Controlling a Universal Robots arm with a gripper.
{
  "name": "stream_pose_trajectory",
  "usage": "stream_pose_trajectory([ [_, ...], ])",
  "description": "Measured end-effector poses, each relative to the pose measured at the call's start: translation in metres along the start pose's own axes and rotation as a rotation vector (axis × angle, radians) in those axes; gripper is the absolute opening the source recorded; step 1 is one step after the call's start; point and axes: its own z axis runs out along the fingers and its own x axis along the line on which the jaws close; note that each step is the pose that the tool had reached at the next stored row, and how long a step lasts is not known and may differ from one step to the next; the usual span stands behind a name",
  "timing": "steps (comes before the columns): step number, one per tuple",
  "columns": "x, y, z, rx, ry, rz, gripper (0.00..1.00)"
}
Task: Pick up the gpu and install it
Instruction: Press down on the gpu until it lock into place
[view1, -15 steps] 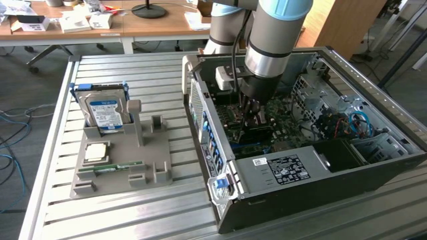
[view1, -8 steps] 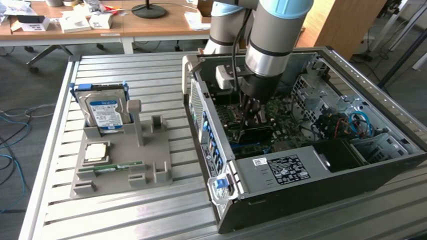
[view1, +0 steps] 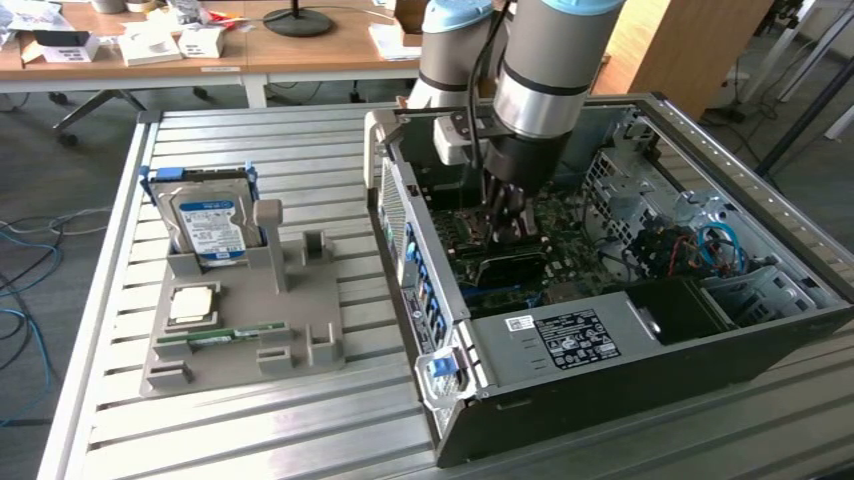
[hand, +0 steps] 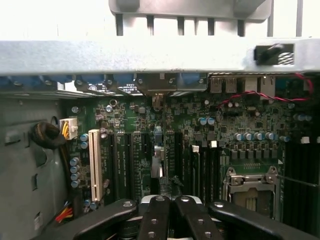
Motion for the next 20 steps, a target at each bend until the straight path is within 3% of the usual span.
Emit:
stream_pose_trajectory([
  [11, -0.001, -0.0004, -0.0220, 0.0000, 0.0001, 0.000, 0.11],
  [20, -0.001, -0.0016, -0.0232, 0.0000, 0.0000, 0.000, 0.11],
])
